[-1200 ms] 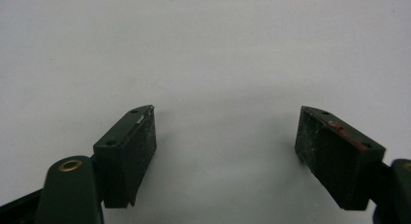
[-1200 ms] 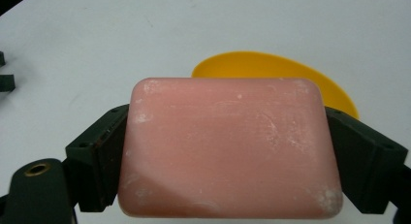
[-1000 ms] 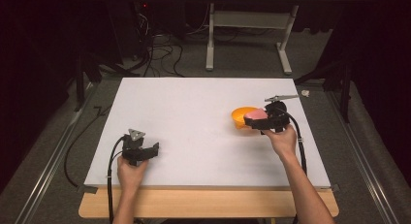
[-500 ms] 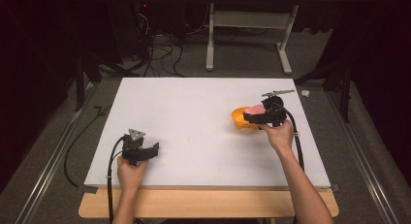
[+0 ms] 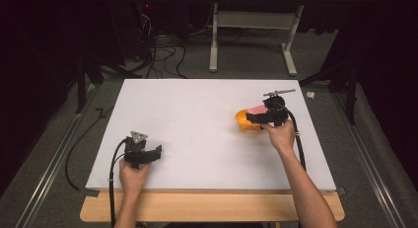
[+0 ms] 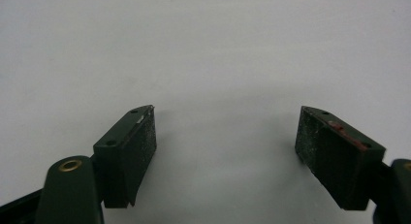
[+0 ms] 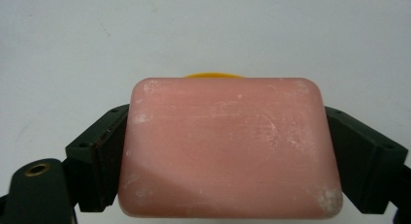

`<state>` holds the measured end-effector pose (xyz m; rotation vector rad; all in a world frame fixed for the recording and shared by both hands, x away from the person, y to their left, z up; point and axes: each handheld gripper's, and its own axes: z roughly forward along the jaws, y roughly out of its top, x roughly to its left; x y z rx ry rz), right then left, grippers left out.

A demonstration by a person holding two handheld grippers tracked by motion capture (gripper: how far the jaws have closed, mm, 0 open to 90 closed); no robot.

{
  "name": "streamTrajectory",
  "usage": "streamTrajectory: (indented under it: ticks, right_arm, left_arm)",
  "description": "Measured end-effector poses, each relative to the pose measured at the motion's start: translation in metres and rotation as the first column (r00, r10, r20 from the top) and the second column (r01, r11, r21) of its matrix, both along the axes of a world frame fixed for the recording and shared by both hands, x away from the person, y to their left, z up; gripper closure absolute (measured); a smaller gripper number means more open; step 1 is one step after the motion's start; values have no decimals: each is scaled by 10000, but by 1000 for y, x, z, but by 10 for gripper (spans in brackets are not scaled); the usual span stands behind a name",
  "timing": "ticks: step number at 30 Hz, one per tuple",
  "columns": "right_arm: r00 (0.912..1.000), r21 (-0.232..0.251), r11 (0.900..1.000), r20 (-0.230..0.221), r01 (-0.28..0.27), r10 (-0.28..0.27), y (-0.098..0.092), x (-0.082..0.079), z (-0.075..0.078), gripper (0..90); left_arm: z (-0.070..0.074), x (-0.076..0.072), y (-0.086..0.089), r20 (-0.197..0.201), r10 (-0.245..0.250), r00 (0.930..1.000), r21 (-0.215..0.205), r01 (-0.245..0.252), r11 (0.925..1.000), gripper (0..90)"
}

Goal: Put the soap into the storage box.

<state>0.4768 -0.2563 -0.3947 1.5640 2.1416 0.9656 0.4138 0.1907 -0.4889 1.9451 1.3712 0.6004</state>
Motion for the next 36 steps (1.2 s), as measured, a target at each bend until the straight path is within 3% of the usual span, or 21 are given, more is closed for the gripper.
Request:
streamTrajectory:
  ticks: [18,36]
  right_arm:
    - [9983,-355,9985,-395,420,-434,13,22,-11,136]
    - [9935,-625,9946,-730,828,-873,17,30,-24,136]
  left_arm:
    - [0,0,0,-1,0,10000,-3,0,10000,229]
    - [0,0,0,-11,-13,10000,5,13,10000,229]
